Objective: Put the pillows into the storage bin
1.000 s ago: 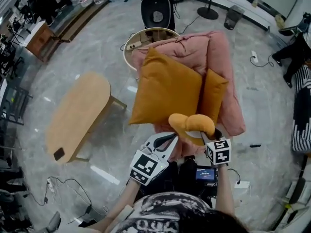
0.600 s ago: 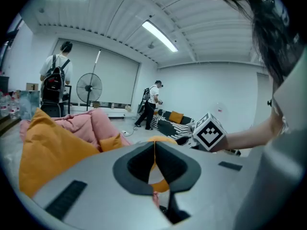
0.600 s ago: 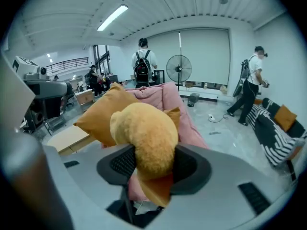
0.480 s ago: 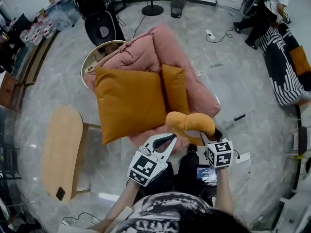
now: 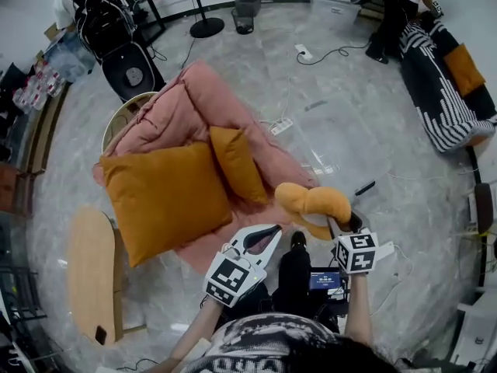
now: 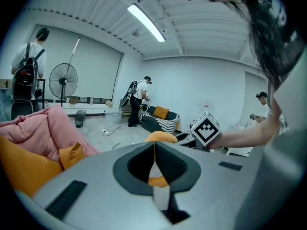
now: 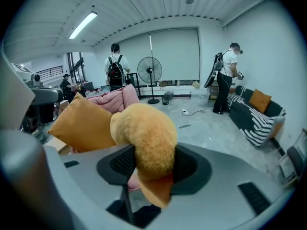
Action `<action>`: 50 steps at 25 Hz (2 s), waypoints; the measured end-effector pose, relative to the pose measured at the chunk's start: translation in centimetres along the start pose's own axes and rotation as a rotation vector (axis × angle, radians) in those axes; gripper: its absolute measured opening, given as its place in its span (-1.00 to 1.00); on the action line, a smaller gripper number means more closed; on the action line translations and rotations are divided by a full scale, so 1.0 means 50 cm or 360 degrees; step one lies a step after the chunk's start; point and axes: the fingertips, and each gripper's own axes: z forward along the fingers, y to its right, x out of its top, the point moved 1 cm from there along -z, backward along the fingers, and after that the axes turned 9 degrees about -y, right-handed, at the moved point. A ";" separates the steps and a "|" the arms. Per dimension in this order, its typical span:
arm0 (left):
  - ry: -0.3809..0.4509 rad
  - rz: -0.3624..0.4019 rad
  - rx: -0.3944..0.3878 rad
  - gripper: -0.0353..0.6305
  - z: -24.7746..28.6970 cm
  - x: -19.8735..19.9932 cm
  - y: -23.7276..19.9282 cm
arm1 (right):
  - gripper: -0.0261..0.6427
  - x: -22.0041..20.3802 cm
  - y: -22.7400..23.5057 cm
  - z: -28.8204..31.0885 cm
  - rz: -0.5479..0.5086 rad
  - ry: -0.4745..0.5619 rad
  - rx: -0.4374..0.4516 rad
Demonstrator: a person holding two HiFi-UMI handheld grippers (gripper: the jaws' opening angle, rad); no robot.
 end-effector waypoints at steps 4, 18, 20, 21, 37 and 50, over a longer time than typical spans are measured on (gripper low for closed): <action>-0.0028 -0.0025 -0.0023 -0.85 0.137 0.048 0.010 | -0.33 0.020 0.155 0.042 0.0028 -0.0006 -0.0033; -0.0228 0.0112 -0.0158 -0.85 0.501 0.118 0.045 | -0.33 -0.063 0.620 0.335 0.0368 -0.0151 -0.0323; -0.0246 0.0050 -0.0132 -0.85 0.534 0.095 0.019 | -0.33 -0.086 0.661 0.403 0.0393 -0.0187 -0.0381; -0.0254 0.0003 -0.0126 -0.85 0.545 0.083 0.009 | -0.33 -0.098 0.677 0.434 0.0389 -0.0208 -0.0408; -0.0435 -0.0164 0.0054 -0.85 0.543 -0.047 -0.107 | 0.16 -0.148 0.580 0.710 0.0176 -0.0458 0.0045; -0.0304 -0.0180 0.0303 -0.85 0.410 0.002 -0.106 | 0.05 -0.020 0.472 0.514 0.0036 -0.0216 0.0336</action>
